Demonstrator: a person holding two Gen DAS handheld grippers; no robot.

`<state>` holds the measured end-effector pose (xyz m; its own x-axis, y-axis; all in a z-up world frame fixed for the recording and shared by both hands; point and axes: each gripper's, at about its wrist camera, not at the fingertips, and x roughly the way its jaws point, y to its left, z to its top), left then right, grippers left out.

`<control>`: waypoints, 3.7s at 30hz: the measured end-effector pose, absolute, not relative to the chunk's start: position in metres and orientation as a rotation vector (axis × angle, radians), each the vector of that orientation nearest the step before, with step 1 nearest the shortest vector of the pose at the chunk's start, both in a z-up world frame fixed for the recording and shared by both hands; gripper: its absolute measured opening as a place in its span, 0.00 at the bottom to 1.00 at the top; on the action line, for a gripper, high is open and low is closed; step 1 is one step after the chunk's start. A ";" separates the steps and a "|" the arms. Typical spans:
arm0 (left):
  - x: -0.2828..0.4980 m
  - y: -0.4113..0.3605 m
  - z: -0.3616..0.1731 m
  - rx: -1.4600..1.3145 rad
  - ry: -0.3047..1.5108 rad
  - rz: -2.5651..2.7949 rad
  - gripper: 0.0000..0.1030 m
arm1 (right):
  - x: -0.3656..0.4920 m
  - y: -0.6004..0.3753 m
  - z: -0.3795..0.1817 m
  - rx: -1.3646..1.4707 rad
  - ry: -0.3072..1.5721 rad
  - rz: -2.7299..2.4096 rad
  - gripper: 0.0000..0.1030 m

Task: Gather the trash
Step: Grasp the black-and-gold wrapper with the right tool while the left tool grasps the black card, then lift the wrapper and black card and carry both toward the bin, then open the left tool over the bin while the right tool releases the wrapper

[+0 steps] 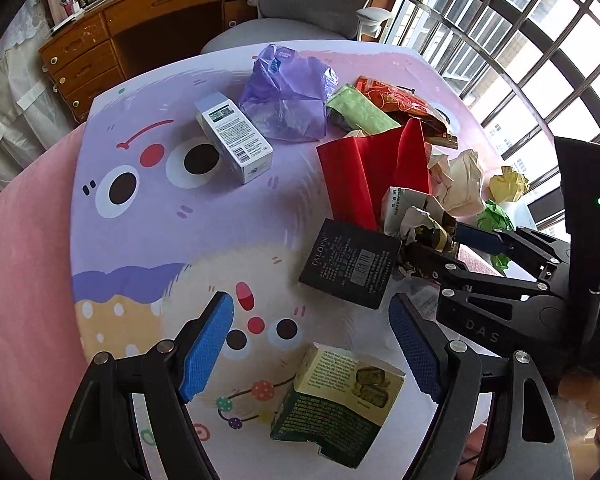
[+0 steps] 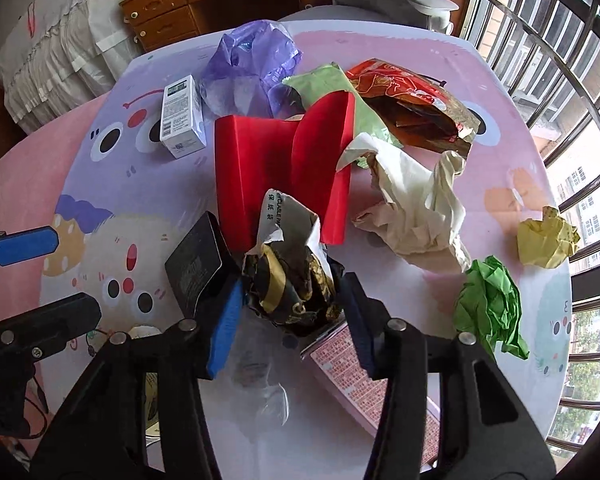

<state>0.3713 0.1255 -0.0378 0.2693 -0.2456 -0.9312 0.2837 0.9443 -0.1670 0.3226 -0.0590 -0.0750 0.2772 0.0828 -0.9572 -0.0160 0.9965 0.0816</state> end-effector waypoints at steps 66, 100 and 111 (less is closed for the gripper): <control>0.193 0.079 0.040 -0.080 1.151 -0.241 0.74 | 0.107 -0.110 0.047 0.190 1.138 0.350 0.24; 0.002 -0.008 -0.296 -0.197 1.386 -0.222 0.75 | -0.082 -0.171 -0.334 0.299 1.561 0.116 0.24; 0.012 0.016 -0.411 -0.292 1.357 -0.280 0.88 | -0.073 -0.164 -0.427 0.357 1.553 0.081 0.63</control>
